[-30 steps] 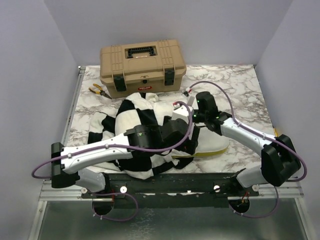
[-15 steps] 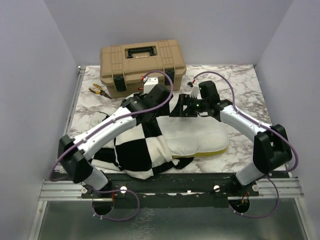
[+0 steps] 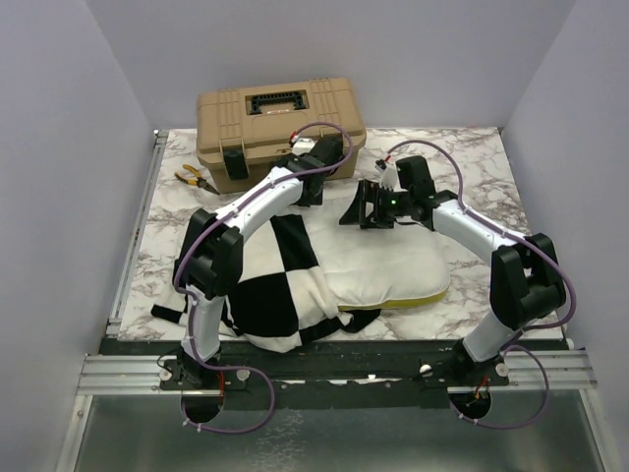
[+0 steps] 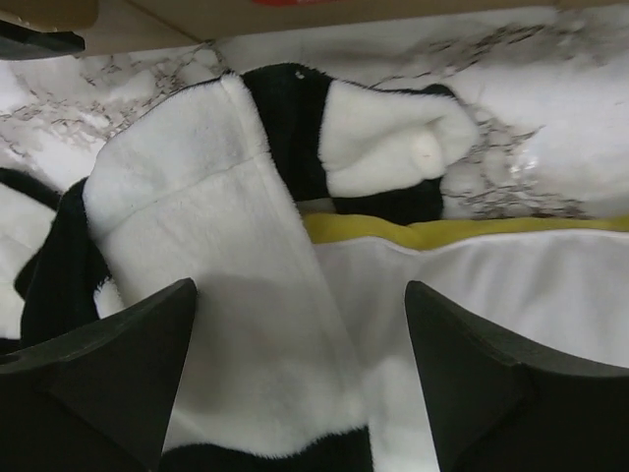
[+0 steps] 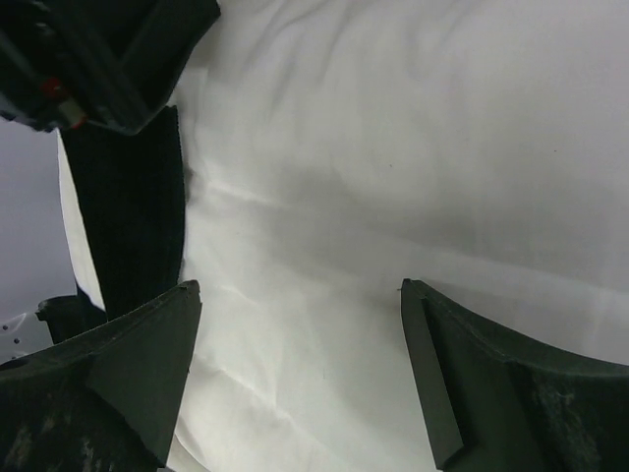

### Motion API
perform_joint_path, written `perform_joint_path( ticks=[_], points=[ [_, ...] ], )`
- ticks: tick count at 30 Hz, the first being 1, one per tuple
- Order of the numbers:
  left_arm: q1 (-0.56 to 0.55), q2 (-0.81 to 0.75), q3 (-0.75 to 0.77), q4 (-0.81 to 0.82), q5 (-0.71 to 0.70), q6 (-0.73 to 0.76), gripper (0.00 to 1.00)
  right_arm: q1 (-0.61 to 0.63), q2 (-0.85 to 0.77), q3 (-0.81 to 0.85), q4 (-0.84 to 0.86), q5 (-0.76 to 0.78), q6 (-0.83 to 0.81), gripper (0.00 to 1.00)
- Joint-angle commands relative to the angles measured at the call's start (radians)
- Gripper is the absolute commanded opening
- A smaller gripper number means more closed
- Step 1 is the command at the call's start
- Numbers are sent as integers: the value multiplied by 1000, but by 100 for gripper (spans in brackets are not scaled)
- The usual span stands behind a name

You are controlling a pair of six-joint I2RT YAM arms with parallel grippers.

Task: Put the pillow into the pillowcase

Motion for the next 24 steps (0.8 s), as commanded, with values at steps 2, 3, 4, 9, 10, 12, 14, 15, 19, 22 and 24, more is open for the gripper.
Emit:
perform_joint_path(
  ticks=[2,3,4,9,10,12,14,15,19,22,24],
  points=[
    [27,34,-19,-55,26,77,77,-23,-21,12,-13,-46,-9,88],
    [27,30,-30,-43,38,82,71,-26,-19,18,-16,-51,-11,88],
    [27,25,-37,-31,55,89,64,-29,-17,24,-19,-54,-13,88],
    [7,-31,-36,6,77,70,16,-37,-12,44,-12,-81,-22,88],
    [-3,-51,-36,19,81,66,12,-39,-12,47,-9,-83,-26,88],
    [-25,-84,-28,45,113,70,6,-39,-7,55,-4,-87,-34,88],
    [-49,-110,-12,67,168,73,0,-42,-1,67,-4,-81,-40,88],
    [-62,-118,-6,84,203,75,0,-43,2,73,-4,-80,-41,88],
    [-109,-149,-5,189,377,65,0,-60,9,86,2,-71,-49,88],
    [-125,-185,-60,351,562,32,0,-81,14,91,7,-68,-63,88],
    [-127,-213,-113,452,608,-3,0,-99,17,92,6,-64,-84,88]
  ],
)
